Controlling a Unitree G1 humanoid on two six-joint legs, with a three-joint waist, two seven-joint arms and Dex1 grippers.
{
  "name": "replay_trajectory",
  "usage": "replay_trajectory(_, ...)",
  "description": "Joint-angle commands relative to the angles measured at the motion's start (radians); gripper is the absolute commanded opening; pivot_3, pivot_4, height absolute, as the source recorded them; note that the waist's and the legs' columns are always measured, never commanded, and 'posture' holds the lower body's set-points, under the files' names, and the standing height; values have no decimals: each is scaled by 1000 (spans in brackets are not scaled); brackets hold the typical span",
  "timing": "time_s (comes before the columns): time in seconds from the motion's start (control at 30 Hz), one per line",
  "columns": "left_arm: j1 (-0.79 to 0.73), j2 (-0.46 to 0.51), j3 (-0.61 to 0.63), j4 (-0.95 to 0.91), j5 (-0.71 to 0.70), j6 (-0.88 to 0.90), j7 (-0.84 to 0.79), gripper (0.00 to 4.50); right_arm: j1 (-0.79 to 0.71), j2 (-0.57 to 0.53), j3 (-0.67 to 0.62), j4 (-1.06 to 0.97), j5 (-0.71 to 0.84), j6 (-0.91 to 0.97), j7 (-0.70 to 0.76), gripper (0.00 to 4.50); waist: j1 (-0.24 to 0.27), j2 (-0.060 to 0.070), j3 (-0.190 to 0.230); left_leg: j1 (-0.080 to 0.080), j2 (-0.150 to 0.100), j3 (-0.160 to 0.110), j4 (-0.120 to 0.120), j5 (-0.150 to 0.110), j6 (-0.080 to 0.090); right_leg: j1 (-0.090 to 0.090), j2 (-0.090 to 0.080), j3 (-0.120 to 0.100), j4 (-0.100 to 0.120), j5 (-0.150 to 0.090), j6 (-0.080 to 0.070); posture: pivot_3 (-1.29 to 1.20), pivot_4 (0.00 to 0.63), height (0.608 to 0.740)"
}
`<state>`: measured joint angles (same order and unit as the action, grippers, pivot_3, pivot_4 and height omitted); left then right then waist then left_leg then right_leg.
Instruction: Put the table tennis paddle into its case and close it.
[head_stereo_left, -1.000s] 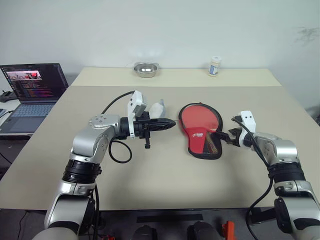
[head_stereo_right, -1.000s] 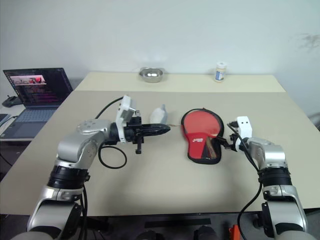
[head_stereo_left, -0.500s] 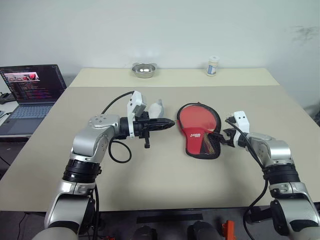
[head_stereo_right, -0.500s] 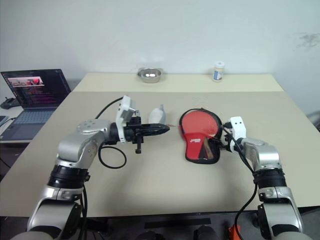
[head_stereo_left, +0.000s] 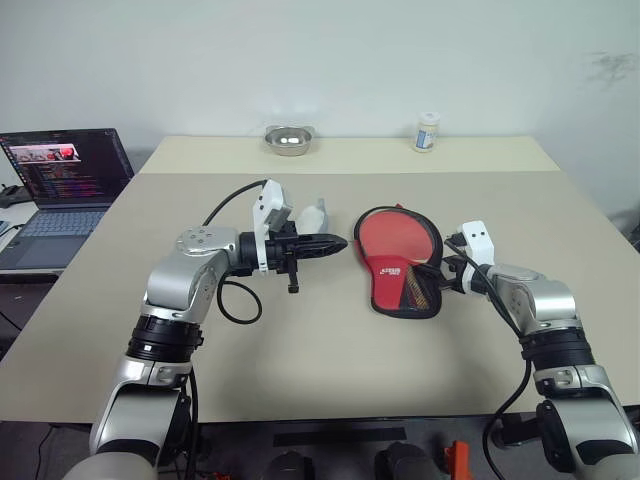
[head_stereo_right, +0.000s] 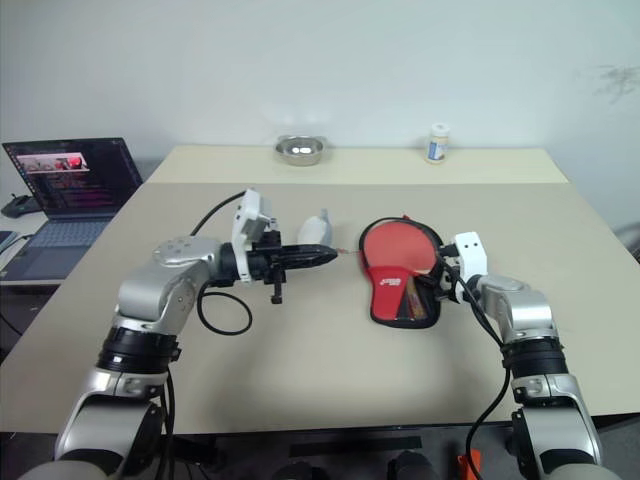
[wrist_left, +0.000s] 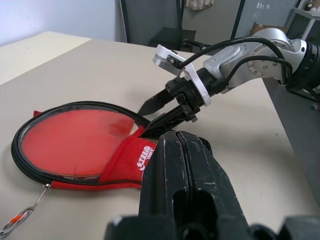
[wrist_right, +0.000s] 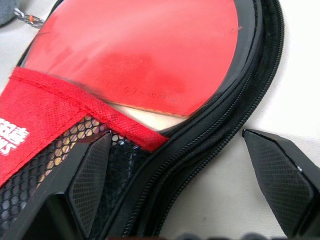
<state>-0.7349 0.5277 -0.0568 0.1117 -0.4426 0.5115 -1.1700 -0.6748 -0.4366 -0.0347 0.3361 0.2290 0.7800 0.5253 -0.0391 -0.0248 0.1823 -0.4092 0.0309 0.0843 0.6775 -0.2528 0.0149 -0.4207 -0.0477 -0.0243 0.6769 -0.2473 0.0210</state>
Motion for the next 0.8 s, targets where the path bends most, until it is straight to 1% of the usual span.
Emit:
replay_trajectory(0.03,-15,9,2,-19,2,-25,-9,14,18,-15,27,-2,-5,42,29,4500,1,0,0,0,0,0,0,0,0,0,0,0,0,0,0,0,150,740)
replay_trajectory(0.07,-14,9,1,-19,3,-27,-10,0,18,-13,24,-1,-1,53,31,4129,2,0,0,0,0,0,0,0,0,0,0,0,0,0,0,0,150,740)
replay_trajectory(0.1,-14,10,0,-19,4,-28,-10,0,18,-11,22,0,1,59,31,3961,2,0,0,0,0,0,0,0,0,0,0,0,0,0,0,0,150,740)
replay_trajectory(0.13,-14,10,-1,-19,4,-29,-10,0,20,-12,20,4,1,69,32,3587,2,0,0,0,0,0,0,0,0,0,0,0,0,0,0,0,150,740)
replay_trajectory(0.17,-14,10,-1,-18,5,-31,-10,0,21,-11,14,10,5,78,31,3342,2,0,0,0,0,0,0,0,0,0,0,0,0,0,0,0,150,740)
replay_trajectory(0.27,-14,12,-3,-16,7,-36,-10,0,31,-18,14,22,0,86,39,2325,2,0,0,0,0,0,0,0,0,0,0,0,0,0,0,0,150,740)
replay_trajectory(0.4,-14,15,-7,-11,11,-44,-12,0,40,-10,12,23,8,99,47,1125,5,-1,0,0,0,0,0,0,0,1,0,0,0,0,0,0,150,740)
replay_trajectory(0.53,-12,19,-7,-6,14,-48,-16,0,31,15,-1,41,26,104,37,125,6,-3,-2,1,0,0,0,0,0,1,0,0,0,0,0,0,150,740)
replay_trajectory(0.57,-10,23,-7,-4,15,-49,-19,0,28,22,-6,46,28,104,34,14,5,-4,-2,1,0,0,0,0,0,1,0,0,0,0,0,0,150,740)
replay_trajectory(0.63,-2,39,-10,1,21,-53,-34,0,21,36,-14,40,39,111,36,14,4,-5,-3,1,0,0,0,0,0,1,0,0,0,0,0,0,150,740)
replay_trajectory(0.8,22,96,-18,9,33,-68,-92,0,11,78,-6,-87,92,187,52,14,-1,-5,-3,2,1,0,-1,0,0,1,0,1,0,0,0,0,150,740)
